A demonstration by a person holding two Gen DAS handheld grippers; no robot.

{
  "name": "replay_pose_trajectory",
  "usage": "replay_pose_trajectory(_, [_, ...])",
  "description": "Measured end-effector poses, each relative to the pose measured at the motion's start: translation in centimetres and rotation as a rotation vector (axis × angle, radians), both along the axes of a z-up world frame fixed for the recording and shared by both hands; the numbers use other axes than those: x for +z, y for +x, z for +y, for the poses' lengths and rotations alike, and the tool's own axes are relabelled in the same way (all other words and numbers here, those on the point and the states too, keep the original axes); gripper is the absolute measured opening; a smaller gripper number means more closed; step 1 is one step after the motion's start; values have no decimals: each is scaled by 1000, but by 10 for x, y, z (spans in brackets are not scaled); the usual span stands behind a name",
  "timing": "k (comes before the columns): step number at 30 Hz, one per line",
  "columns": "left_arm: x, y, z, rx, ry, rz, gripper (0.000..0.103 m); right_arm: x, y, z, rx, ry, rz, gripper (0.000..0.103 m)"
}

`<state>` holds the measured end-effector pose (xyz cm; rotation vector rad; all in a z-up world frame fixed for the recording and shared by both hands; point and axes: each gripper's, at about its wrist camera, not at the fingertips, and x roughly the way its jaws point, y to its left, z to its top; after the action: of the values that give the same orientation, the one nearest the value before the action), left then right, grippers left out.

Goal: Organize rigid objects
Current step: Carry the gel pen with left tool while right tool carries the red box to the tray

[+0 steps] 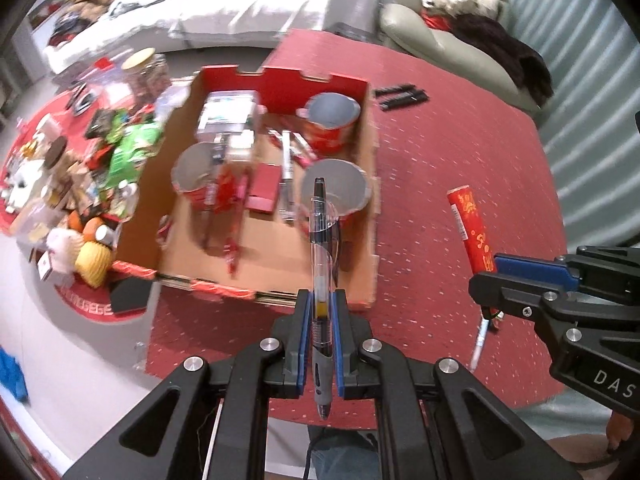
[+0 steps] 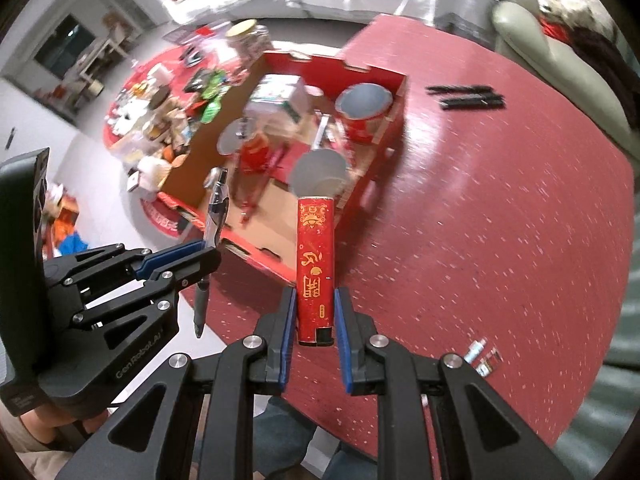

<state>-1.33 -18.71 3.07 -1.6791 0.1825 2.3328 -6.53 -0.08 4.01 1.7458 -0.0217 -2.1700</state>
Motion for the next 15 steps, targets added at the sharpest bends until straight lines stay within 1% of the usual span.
replay_pose_trajectory(7, [7, -4, -37, 106, -2, 18, 11, 2, -10, -38, 98, -12, 4, 20])
replay_pose_trajectory(15, [10, -7, -59, 168, -4, 27, 11, 5, -18, -64, 159, -20, 7, 20])
